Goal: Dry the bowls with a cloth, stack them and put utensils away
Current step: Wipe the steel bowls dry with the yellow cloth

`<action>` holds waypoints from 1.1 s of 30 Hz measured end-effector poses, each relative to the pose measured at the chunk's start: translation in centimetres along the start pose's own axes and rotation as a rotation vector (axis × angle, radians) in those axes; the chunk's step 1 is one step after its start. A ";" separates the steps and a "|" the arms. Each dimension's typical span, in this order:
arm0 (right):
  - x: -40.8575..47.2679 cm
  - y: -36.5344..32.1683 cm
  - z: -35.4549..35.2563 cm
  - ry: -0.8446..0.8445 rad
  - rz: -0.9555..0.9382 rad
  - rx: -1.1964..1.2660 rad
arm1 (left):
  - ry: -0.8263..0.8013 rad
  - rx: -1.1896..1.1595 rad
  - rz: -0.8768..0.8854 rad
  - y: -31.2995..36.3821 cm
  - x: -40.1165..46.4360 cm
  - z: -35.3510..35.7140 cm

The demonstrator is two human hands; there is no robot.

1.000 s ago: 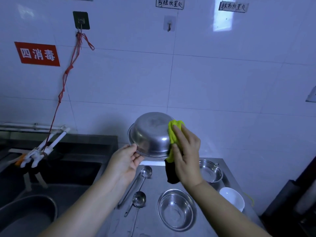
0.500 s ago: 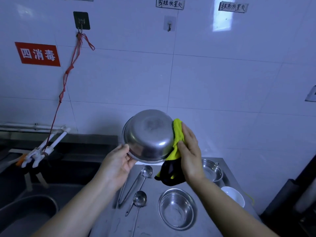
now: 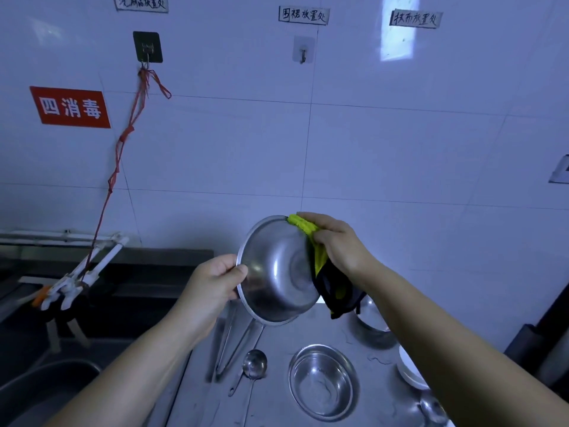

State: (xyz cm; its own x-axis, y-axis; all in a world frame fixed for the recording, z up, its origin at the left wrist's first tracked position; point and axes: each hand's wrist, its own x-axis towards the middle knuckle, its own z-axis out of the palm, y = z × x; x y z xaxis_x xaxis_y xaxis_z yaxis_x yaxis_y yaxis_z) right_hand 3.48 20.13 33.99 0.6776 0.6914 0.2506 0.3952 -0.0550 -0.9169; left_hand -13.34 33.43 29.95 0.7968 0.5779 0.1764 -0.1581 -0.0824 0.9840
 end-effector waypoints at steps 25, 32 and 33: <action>-2.1 6.6 3.4 0.111 -0.383 -0.270 | 0.125 -0.078 -0.149 -0.7 1.3 -0.3; -4.3 5.5 6.3 0.019 -0.730 -0.601 | 0.177 -0.180 -0.181 -0.8 1.7 -0.4; -5.0 6.3 6.3 -0.027 -0.766 -0.621 | 0.181 -0.182 -0.180 -0.8 1.7 -0.9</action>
State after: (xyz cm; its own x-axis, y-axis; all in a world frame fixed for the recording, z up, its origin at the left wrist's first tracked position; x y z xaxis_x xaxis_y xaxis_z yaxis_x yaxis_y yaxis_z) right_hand -1.32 20.89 25.04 0.0913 0.7135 0.6947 0.9820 0.0513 -0.1817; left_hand -12.36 35.17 29.49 0.7071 0.7067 -0.0236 -0.1387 0.1713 0.9754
